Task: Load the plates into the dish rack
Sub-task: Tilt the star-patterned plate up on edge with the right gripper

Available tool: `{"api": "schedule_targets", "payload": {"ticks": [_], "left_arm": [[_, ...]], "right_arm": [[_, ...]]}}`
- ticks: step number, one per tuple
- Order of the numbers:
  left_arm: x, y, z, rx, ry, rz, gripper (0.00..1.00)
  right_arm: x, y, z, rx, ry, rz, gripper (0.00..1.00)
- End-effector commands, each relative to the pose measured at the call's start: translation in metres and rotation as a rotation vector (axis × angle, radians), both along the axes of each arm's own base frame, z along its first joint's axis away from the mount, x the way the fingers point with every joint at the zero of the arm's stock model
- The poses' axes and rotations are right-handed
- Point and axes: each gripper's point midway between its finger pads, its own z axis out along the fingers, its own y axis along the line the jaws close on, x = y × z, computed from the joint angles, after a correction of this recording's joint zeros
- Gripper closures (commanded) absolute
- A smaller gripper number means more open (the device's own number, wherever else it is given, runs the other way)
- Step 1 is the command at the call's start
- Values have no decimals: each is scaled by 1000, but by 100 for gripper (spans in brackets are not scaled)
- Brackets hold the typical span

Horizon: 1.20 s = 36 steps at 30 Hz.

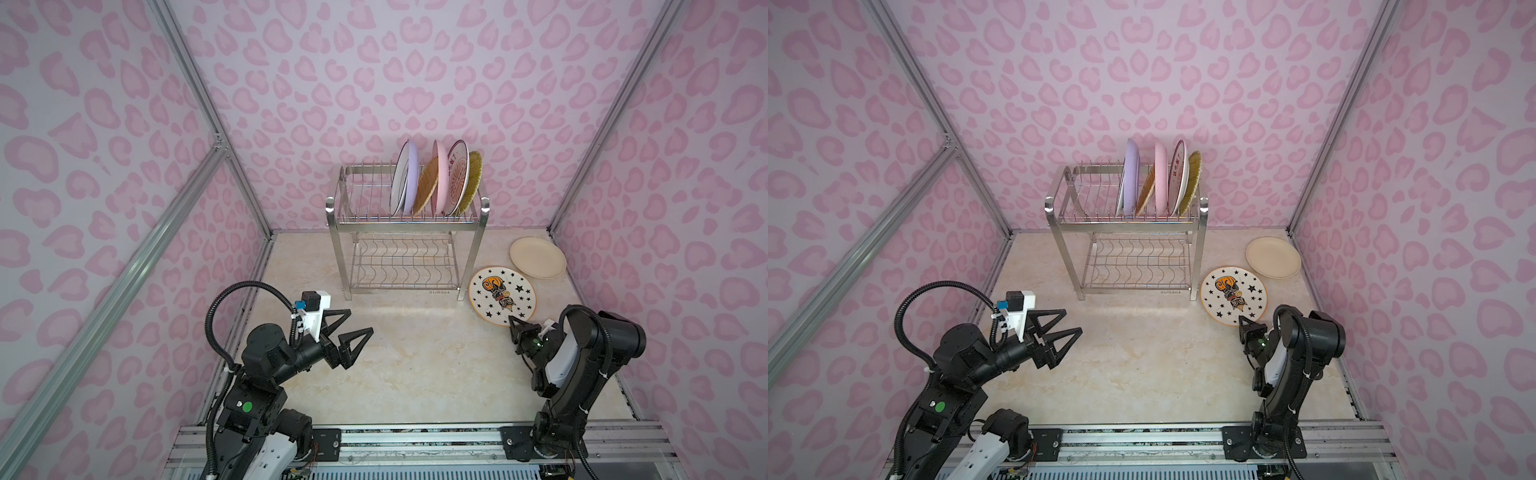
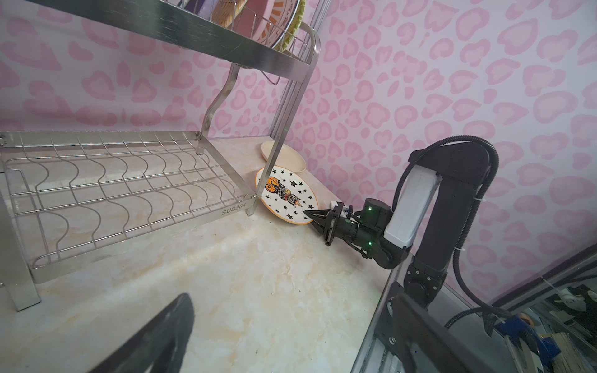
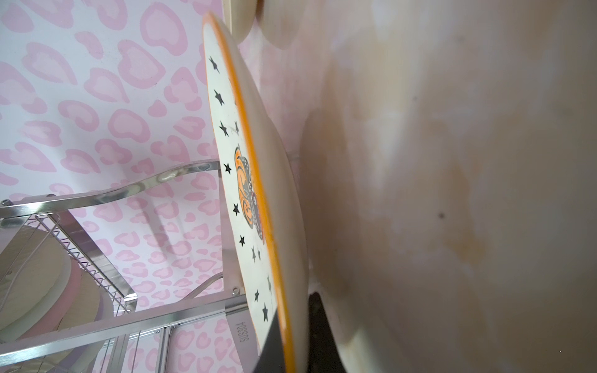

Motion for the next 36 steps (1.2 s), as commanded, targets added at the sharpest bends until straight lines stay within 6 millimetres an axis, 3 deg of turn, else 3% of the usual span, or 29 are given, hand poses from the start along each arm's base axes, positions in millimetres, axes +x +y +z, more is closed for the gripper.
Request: {"api": "schedule_targets", "payload": {"ticks": [1, 12, 16, 21, 28, 36], "left_arm": [[1, 1, 3, 5, -15, 8, 3], [5, 2, 0, 10, -2, 22, 3], [6, 2, 0, 11, 0, 26, 3], [6, 3, 1, 11, -4, 27, 3], [6, 3, 0, 11, -2, 33, 3], [9, 2, 0, 5, 15, 33, 3]], "right_arm": [[-21, -10, -21, -25, 96, -54, 100], [-7, -21, 12, -99, 61, -52, 100], [-6, -33, 40, -253, 93, -49, 100], [-21, -53, 74, -387, 147, -118, 100], [-38, -55, 99, -509, 145, -98, 100], [-64, -56, 150, -774, 141, -27, 100]]}}
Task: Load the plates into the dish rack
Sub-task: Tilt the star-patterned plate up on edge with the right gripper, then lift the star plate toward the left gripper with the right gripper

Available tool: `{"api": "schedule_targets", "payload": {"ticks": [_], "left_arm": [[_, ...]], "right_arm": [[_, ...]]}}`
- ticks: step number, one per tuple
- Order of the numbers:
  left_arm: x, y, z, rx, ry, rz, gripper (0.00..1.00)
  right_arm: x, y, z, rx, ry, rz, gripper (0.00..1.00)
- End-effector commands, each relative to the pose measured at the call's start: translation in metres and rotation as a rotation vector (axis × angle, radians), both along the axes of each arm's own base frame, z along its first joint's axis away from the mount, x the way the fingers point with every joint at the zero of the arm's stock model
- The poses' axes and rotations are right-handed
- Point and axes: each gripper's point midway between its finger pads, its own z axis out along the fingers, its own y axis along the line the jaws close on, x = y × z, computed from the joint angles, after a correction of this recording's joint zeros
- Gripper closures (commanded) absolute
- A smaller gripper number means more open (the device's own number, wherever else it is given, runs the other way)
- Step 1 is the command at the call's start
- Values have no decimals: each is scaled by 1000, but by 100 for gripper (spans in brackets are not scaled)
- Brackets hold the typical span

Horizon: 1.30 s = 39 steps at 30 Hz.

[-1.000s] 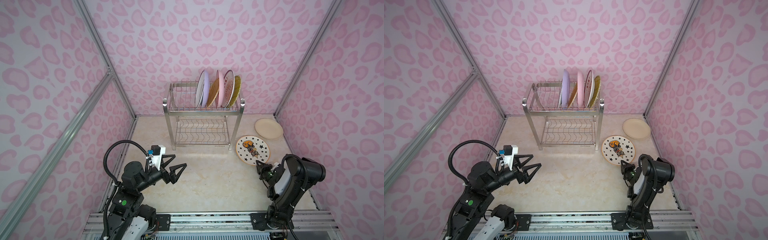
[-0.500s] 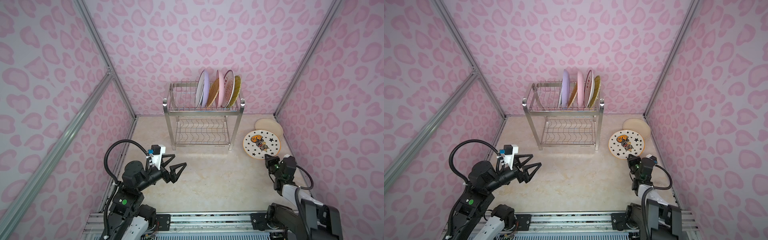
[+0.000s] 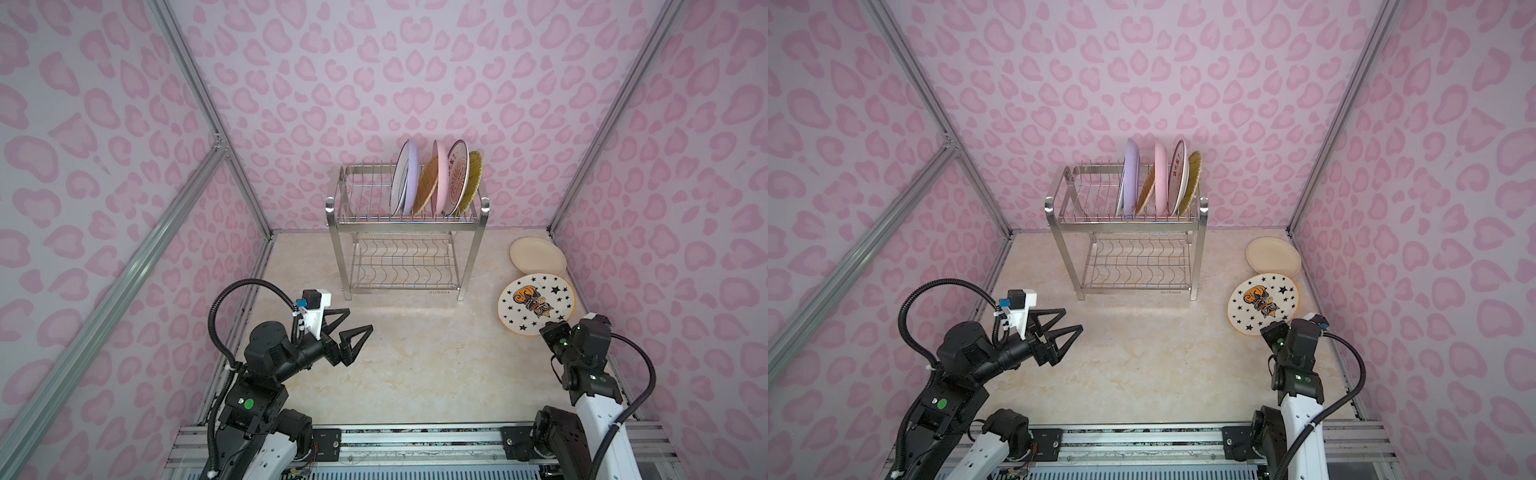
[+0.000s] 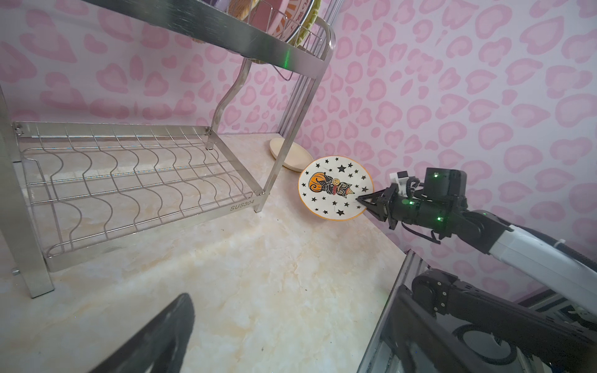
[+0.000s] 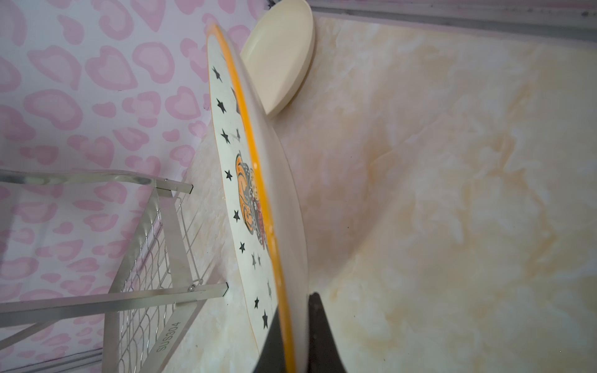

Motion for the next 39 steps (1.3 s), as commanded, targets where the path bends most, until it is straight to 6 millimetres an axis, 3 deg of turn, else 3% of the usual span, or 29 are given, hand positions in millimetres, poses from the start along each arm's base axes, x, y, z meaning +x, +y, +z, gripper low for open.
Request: {"api": "schedule_targets", "payload": {"ticks": [1, 8, 14, 23, 33, 39], "left_arm": [[2, -1, 7, -11, -8, -1, 3], [5, -1, 7, -26, 9, 8, 3], [7, -1, 12, -51, 47, 17, 3], [18, -4, 19, -121, 204, 45, 2], [35, -8, 16, -179, 310, 76, 1], [42, -13, 16, -226, 358, 70, 1]], "right_arm": [[-4, -1, 24, -166, 2, 68, 100], [-18, 7, 62, -330, 17, 135, 100], [-19, 16, 102, -413, -7, 190, 100], [-26, 51, 115, -550, 48, 328, 100], [-37, 99, 96, -658, 70, 495, 100], [-34, 137, 110, -731, -18, 578, 100]]}}
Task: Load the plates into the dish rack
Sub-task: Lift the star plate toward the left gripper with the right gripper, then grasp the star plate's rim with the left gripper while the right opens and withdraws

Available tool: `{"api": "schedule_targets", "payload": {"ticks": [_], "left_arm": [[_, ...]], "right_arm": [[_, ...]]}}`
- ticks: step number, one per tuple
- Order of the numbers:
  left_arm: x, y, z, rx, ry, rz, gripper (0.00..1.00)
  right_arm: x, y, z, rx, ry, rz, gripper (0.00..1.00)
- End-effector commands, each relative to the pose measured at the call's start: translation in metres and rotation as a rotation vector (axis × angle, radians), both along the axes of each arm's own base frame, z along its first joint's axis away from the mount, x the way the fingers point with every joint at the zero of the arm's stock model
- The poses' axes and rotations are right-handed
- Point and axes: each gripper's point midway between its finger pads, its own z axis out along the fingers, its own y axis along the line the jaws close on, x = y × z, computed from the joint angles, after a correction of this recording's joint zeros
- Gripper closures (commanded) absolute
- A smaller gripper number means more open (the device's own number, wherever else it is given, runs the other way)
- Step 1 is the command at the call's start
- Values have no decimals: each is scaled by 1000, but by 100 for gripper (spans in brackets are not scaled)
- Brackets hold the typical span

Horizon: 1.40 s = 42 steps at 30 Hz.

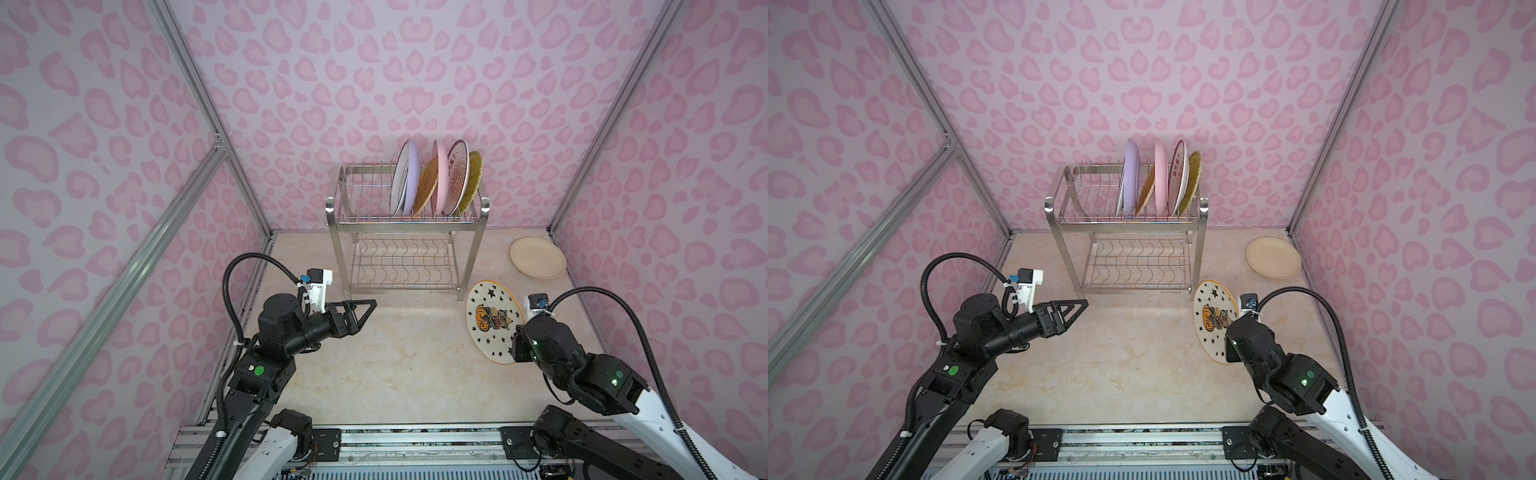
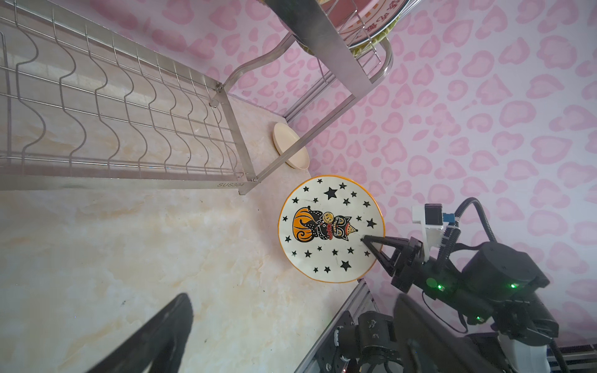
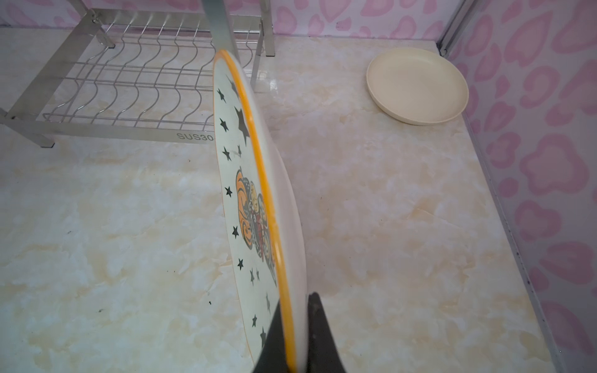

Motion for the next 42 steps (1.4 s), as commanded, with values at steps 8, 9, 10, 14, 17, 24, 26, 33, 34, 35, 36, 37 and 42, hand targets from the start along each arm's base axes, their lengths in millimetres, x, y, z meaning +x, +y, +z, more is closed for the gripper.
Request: {"api": "schedule_targets", "payload": {"ticks": [8, 9, 10, 14, 17, 24, 26, 33, 34, 35, 36, 37, 42], "left_arm": [[11, -7, 19, -119, 33, 24, 0], [12, -9, 20, -126, 37, 25, 0], [13, -11, 22, -137, 40, 25, 0], [13, -31, 33, -205, 56, -6, 1], [14, -46, 39, -232, 91, -11, 1], [17, -76, 60, -289, 148, -9, 3], [20, -80, 59, -309, 195, 11, 4], [19, -78, 40, -399, 343, 102, 9], [17, -76, 38, -411, 351, 117, 9], [17, -75, 36, -421, 361, 129, 8], [17, -75, 35, -430, 371, 133, 8], [16, -75, 33, -440, 389, 136, 9], [16, -78, 26, -481, 465, 157, 18]], "right_arm": [[28, 62, 63, -15, -275, 102, 100], [30, 68, 67, -28, -290, 116, 100], [30, 75, 71, -50, -311, 138, 100], [31, 97, 84, -104, -392, 201, 100], [31, 108, 91, -135, -439, 235, 100], [21, 139, 95, -281, -550, 359, 100], [20, 145, 95, -318, -566, 382, 100], [14, 162, 99, -471, -678, 415, 100], [15, 164, 99, -488, -686, 417, 100], [14, 166, 101, -500, -700, 422, 100], [13, 169, 102, -512, -716, 427, 100], [13, 170, 103, -527, -733, 421, 100], [9, 176, 109, -557, -787, 408, 100]]}}
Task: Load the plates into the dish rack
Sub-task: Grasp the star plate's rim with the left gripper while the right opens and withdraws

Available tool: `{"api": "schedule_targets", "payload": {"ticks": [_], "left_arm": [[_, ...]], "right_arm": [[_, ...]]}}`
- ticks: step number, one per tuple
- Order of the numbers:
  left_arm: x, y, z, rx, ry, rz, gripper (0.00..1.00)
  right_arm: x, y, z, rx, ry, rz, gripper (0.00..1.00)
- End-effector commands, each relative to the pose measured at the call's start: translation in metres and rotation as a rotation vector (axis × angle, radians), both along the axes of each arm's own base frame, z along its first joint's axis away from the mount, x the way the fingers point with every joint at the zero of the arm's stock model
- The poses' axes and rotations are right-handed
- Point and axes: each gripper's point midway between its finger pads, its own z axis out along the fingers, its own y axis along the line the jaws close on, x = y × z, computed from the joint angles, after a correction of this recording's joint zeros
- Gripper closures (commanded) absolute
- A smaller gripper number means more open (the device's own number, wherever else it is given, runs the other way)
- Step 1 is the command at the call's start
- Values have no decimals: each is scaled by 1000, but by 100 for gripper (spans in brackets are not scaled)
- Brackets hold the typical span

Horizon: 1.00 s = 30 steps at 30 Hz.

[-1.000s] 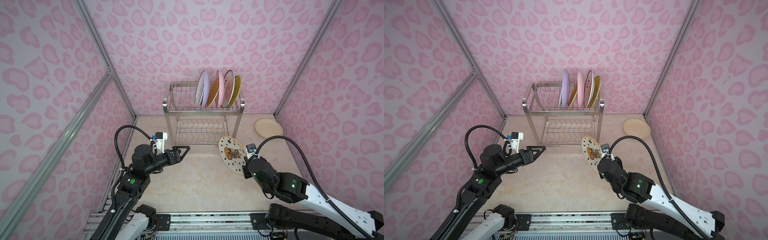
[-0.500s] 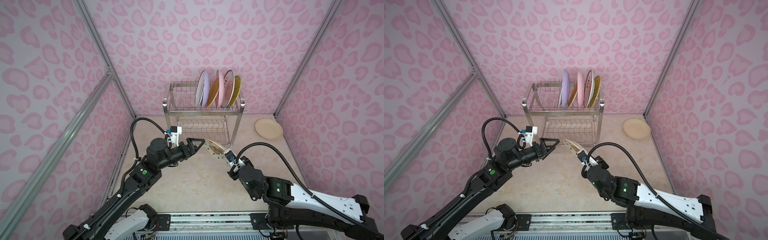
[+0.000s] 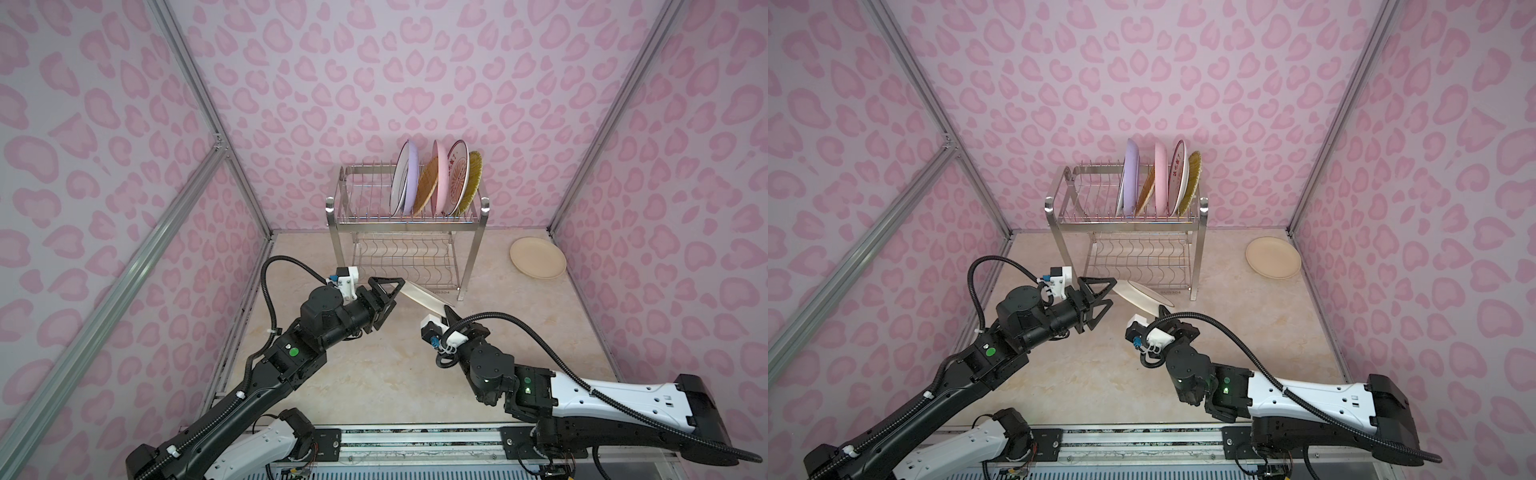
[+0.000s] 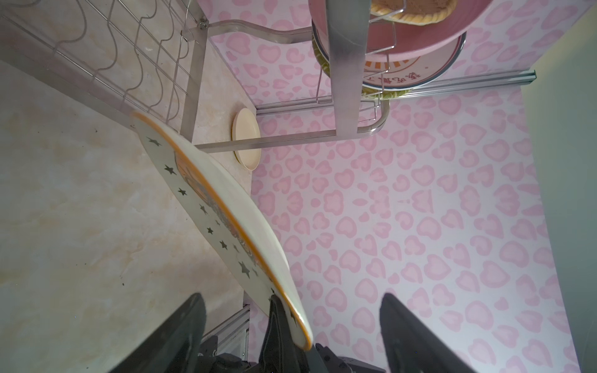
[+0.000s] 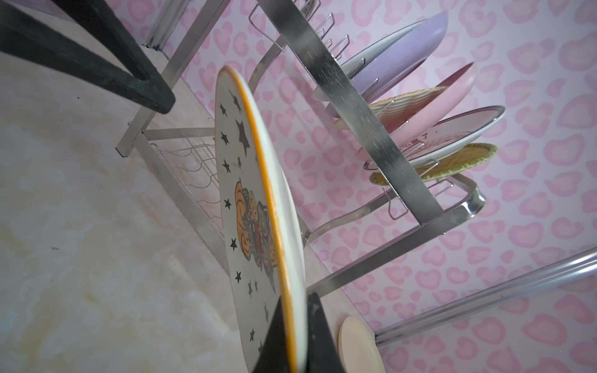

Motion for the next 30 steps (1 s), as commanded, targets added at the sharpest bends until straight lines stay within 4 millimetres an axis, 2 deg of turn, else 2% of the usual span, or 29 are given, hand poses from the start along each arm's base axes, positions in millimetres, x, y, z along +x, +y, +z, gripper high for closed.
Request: {"api": "schedule_targets", "payload": {"ticks": [1, 5, 8, 10, 12, 15, 16, 19, 20, 25, 30], "left_arm": [[5, 0, 4, -71, 42, 39, 19], [5, -9, 7, -90, 61, 18, 26], [5, -13, 3, -94, 85, 11, 45], [4, -13, 0, -95, 95, 11, 49], [4, -12, 0, -96, 97, 19, 60], [4, -9, 0, -98, 99, 32, 63], [4, -9, 1, -99, 98, 35, 70], [5, -9, 1, -96, 100, 36, 73], [6, -11, 0, -95, 103, 34, 77], [8, -15, -3, -96, 117, 28, 80], [9, -15, -2, -99, 110, 32, 96]], "right_arm": [[-2, -2, 41, 133, -112, -30, 100], [-4, 4, 40, 108, -137, -26, 100], [-5, 6, 40, 102, -145, -21, 100], [-4, 7, 39, 99, -147, -20, 100], [-5, 7, 39, 94, -151, -20, 100], [-5, 8, 37, 88, -152, -17, 100], [-5, 8, 37, 87, -152, -15, 100], [-5, 8, 35, 87, -153, -13, 100], [-5, 7, 34, 86, -153, -13, 100], [-9, 7, 36, 87, -159, -5, 100], [-10, 7, 34, 82, -156, 1, 100]]}}
